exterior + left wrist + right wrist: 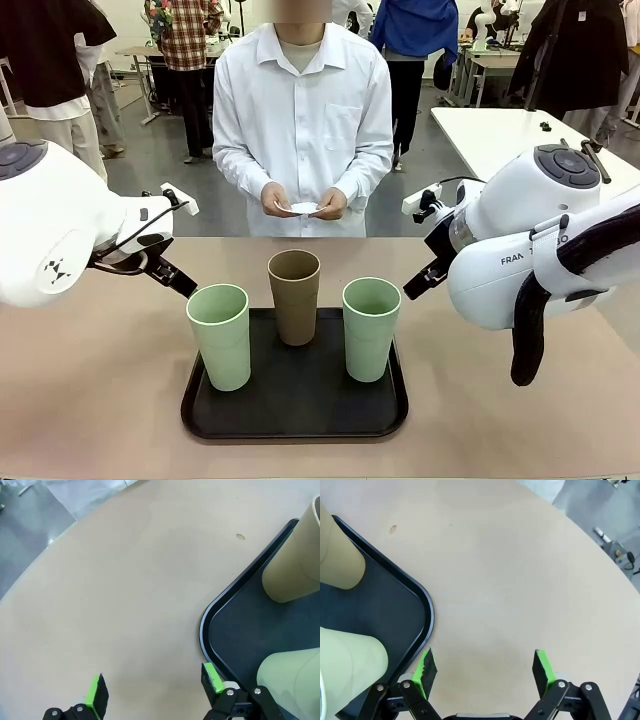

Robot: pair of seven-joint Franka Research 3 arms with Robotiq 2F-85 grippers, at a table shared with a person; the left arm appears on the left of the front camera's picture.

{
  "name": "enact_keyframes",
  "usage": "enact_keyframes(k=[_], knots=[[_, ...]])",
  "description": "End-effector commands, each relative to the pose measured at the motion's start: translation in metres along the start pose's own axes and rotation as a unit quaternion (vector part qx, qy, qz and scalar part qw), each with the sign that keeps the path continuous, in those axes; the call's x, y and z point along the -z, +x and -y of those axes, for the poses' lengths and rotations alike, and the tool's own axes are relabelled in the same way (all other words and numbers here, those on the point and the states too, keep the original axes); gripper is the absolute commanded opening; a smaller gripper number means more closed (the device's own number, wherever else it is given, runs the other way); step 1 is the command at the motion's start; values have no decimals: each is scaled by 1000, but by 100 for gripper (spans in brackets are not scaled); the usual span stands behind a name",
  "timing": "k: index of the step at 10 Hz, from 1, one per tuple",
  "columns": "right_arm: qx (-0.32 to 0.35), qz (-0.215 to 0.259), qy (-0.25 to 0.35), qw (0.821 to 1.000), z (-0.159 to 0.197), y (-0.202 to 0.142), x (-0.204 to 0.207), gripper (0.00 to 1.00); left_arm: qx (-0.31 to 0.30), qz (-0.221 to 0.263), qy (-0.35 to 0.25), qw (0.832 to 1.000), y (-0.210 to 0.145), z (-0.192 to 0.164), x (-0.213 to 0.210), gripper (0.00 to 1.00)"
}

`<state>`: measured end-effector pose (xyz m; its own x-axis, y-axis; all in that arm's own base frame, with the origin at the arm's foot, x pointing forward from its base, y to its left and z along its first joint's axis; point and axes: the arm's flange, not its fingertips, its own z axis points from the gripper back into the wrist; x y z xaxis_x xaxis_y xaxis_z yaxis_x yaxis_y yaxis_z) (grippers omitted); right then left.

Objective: Place coasters on the table and set cups on them.
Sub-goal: Pick up one Reusable plastic cup and place it on a coaster set by the human.

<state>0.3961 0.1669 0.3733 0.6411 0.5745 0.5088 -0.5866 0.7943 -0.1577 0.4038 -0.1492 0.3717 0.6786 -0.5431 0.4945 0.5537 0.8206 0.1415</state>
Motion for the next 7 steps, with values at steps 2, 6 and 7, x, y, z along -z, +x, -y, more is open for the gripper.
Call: enact_keyframes(k=[2, 6, 7], knots=[[0, 0, 0, 1000, 0, 0, 0, 100, 0, 0, 0, 1000, 0, 0, 0, 100], [0, 0, 0, 1000, 0, 0, 0, 100, 0, 0, 0, 1000, 0, 0, 0, 100], [0, 0, 0, 1000, 0, 0, 0, 100, 0, 0, 0, 1000, 0, 0, 0, 100]])
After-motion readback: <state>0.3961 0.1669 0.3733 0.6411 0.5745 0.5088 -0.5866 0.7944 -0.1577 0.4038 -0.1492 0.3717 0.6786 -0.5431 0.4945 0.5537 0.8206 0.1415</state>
